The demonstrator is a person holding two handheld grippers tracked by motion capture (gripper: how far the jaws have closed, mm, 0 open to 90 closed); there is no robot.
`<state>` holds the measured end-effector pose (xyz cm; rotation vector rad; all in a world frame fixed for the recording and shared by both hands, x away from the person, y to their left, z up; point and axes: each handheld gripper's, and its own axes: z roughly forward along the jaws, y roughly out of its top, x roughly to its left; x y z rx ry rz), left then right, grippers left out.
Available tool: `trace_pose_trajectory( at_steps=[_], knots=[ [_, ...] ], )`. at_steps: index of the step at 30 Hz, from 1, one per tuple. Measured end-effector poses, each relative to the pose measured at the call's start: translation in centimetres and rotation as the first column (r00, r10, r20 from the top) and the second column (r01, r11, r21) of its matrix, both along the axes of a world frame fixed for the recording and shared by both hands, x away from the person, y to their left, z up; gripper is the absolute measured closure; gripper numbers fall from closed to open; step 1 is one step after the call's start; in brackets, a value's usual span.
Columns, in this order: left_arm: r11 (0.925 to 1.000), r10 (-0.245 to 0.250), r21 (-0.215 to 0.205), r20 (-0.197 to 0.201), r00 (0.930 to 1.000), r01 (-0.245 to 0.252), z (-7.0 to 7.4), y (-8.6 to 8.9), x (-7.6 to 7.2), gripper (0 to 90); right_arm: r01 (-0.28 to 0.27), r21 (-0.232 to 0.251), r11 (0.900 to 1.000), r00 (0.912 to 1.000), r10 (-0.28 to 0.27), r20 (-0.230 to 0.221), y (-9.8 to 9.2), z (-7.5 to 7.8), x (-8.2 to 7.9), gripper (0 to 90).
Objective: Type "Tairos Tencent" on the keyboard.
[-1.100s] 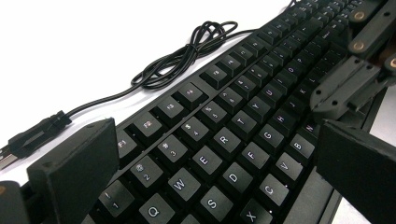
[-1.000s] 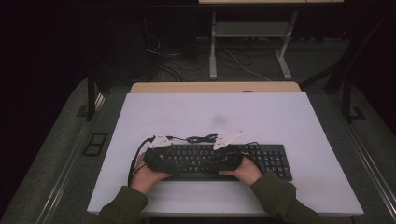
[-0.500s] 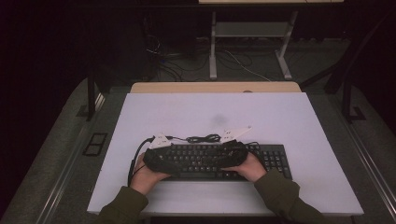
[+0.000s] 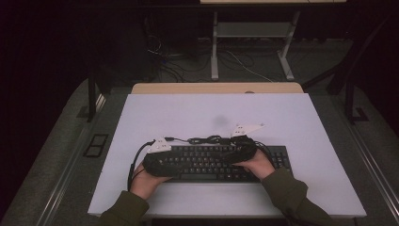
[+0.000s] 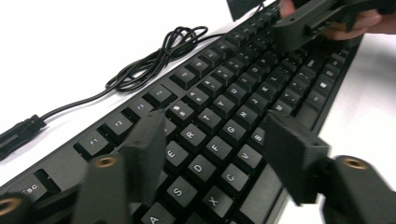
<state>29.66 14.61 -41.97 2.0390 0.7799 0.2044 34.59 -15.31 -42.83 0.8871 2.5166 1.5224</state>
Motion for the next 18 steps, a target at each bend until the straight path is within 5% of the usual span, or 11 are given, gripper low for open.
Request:
trace_pose_trajectory(
  at_steps=[14, 18],
  knots=[
    [0.9981, -0.061, 0.001, -0.039, 0.9974, 0.061, -0.09, -0.27, -0.32, 86.1, 0.039, 0.003, 0.999, 0.9992, -0.039, 0.009, -0.7, -0.46, 0.55, 20.2],
    [0.9965, -0.083, 0.006, -0.061, 0.9947, 0.083, -0.35, -0.38, -0.25, 88.9, 0.043, 0.001, 0.999, 0.999, -0.043, 0.014, -0.81, -0.5, 0.62, 19.5]
  ],
)
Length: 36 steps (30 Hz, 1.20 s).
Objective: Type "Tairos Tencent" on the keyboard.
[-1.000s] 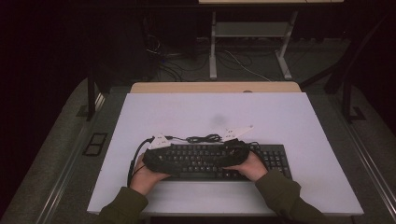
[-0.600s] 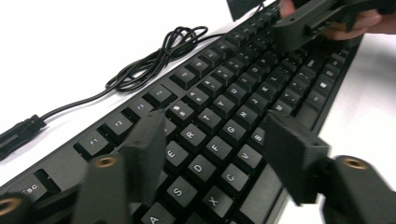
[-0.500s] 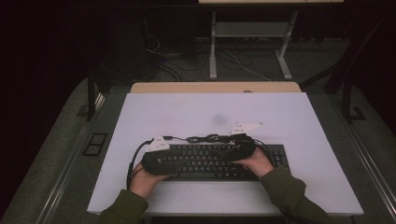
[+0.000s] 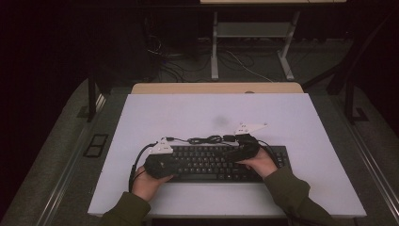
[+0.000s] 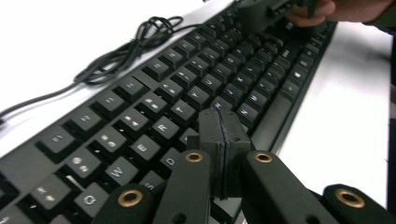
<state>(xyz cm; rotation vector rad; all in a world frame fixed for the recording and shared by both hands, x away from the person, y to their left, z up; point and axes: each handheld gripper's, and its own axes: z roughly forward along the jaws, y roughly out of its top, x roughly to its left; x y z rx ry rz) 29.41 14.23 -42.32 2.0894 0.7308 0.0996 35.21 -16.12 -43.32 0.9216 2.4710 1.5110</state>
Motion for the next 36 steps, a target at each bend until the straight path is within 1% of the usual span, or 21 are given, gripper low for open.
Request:
trace_pose_trajectory(
  at_steps=[2, 5, 9, 11, 12, 15, 19, 26, 28, 36],
  knots=[
    [1.0, -0.005, 0.007, -0.01, 0.9999, 0.005, -0.1, 0.0, 0.0, 88.9, 0.002, 0.0, 1.0, 1.0, -0.002, 0.003, -0.1, 0.0, 0.0, 19.4],
    [0.9998, -0.007, 0.018, -0.013, 0.9999, 0.007, -0.3, 0.1, 0.1, 88.9, 0.002, 0.0, 1.0, 1.0, -0.002, 0.004, -0.1, 0.0, 0.0, 19.3],
    [0.9997, -0.009, 0.021, -0.019, 0.9998, 0.009, -0.6, 0.0, 0.2, 88.9, 0.004, -0.004, 1.0, 1.0, -0.004, -0.001, -0.1, -0.1, 0.0, 19.3],
    [0.9992, -0.02, 0.033, -0.023, 0.9995, 0.021, -0.8, -0.1, 0.3, 88.9, 0.003, -0.006, 1.0, 1.0, -0.003, -0.003, -0.1, -0.1, 0.0, 19.3],
    [0.9993, -0.016, 0.034, -0.03, 0.9994, 0.017, -0.9, -0.2, 0.3, 88.9, 0.004, -0.005, 1.0, 1.0, -0.004, -0.003, -0.1, -0.1, 0.0, 19.3],
    [0.9985, -0.025, 0.049, -0.031, 0.9992, 0.026, -1.0, -0.2, 0.4, 88.9, 0.004, -0.007, 1.0, 1.0, -0.004, -0.005, -0.1, -0.2, 0.0, 19.3],
    [0.9987, -0.018, 0.047, -0.043, 0.9989, 0.02, -1.2, -0.2, 0.4, 88.9, 0.001, -0.009, 1.0, 1.0, -0.001, -0.005, 0.0, -0.2, 0.0, 19.4],
    [0.9983, -0.029, 0.049, -0.044, 0.9986, 0.031, -1.3, -0.2, 0.4, 89.0, 0.001, -0.01, 1.0, 1.0, -0.001, -0.006, 0.0, -0.3, 0.0, 19.3],
    [0.9971, -0.035, 0.066, -0.048, 0.9982, 0.038, -1.3, -0.3, 0.4, 89.0, 0.002, -0.012, 1.0, 1.0, -0.002, -0.006, 0.0, -0.3, 0.0, 19.3],
    [0.9968, -0.04, 0.067, -0.044, 0.9982, 0.043, -1.2, -0.4, 0.4, 89.0, 0.003, -0.011, 1.0, 1.0, -0.004, -0.008, -0.1, -0.3, 0.1, 19.3]
  ],
)
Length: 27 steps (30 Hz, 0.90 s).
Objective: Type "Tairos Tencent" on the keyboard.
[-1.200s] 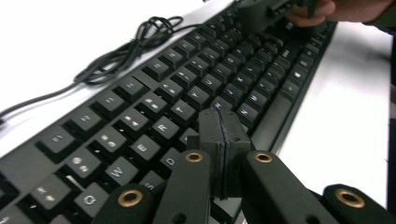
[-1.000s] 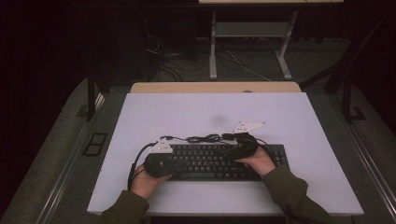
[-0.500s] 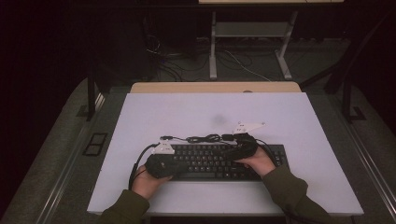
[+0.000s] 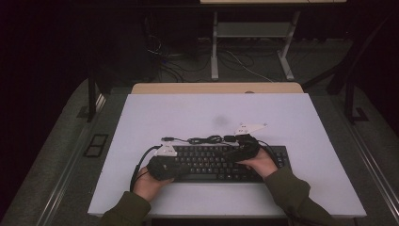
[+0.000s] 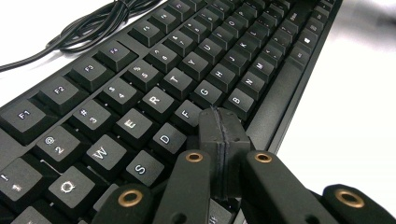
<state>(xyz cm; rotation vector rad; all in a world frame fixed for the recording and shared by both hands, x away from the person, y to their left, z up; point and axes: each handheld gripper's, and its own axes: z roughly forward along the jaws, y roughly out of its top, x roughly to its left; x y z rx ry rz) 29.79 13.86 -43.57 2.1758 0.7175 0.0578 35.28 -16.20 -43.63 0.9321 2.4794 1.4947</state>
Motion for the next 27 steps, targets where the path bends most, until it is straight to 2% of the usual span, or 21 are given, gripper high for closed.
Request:
trace_pose_trajectory(
  at_steps=[9, 15, 27],
  knots=[
    [0.9999, 0.006, -0.012, 0.008, 0.9999, -0.006, 0.4, 0.1, 0.0, 89.0, 0.001, 0.0, 1.0, 1.0, -0.001, 0.003, -0.1, 0.0, 0.0, 19.4],
    [0.9992, 0.03, -0.027, 0.013, 0.9995, -0.03, 0.7, 0.2, 0.0, 89.0, 0.0, 0.0, 1.0, 1.0, 0.0, 0.003, -0.1, 0.0, 0.0, 19.3],
    [0.9983, 0.054, -0.023, 0.044, 0.9976, -0.053, 1.1, 0.7, 0.9, 89.1, -0.006, -0.006, 1.0, 1.0, 0.006, 0.001, 0.1, -0.1, 0.0, 19.3]
  ],
)
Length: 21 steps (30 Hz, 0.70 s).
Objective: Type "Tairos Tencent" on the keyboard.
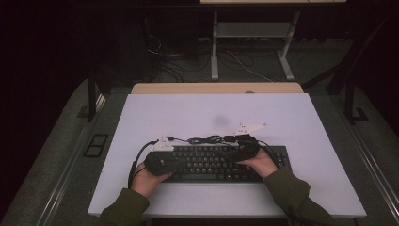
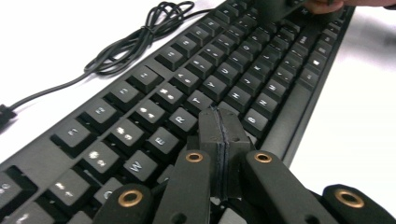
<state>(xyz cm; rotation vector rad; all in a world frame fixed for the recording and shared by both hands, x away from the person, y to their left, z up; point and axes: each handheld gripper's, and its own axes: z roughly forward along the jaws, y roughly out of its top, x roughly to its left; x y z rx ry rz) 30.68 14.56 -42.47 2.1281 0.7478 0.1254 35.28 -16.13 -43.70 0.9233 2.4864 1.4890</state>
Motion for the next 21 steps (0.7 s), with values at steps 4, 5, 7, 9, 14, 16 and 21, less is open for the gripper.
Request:
trace_pose_trajectory(
  at_steps=[4, 5, 7, 9, 14, 16, 21],
  knots=[
    [0.9998, 0.019, -0.003, 0.006, 0.9998, -0.019, 0.1, 0.3, 0.4, 89.1, -0.001, 0.0, 1.0, 1.0, 0.001, 0.0, 0.0, 0.0, 0.0, 19.3],
    [0.9998, 0.021, -0.002, 0.007, 0.9997, -0.021, 0.1, 0.5, 0.5, 89.1, -0.001, 0.0, 1.0, 1.0, 0.001, 0.0, 0.0, 0.0, 0.0, 19.3],
    [0.9994, 0.033, -0.002, 0.011, 0.9994, -0.033, 0.0, 0.6, 0.7, 89.1, -0.001, -0.001, 1.0, 1.0, 0.001, 0.0, 0.0, 0.0, 0.0, 19.3],
    [0.9991, 0.042, -0.004, 0.012, 0.999, -0.042, 0.0, 0.8, 0.9, 89.1, -0.001, -0.003, 1.0, 1.0, 0.001, 0.001, 0.0, -0.1, 0.0, 19.4],
    [0.9987, 0.052, 0.002, 0.012, 0.9986, -0.052, -0.4, 0.5, 1.5, 89.1, 0.0, -0.005, 1.0, 1.0, 0.0, -0.002, 0.1, -0.1, 0.0, 19.4],
    [0.9985, 0.054, 0.005, 0.008, 0.9985, -0.054, -0.5, 0.4, 1.6, 89.1, 0.001, -0.006, 1.0, 1.0, -0.001, -0.003, 0.1, -0.1, 0.0, 19.3],
    [0.9989, 0.045, 0.014, 0.009, 0.9989, -0.046, -0.7, 0.2, 1.8, 89.1, 0.0, -0.006, 1.0, 1.0, 0.0, -0.001, 0.1, -0.1, 0.0, 19.3]
  ],
)
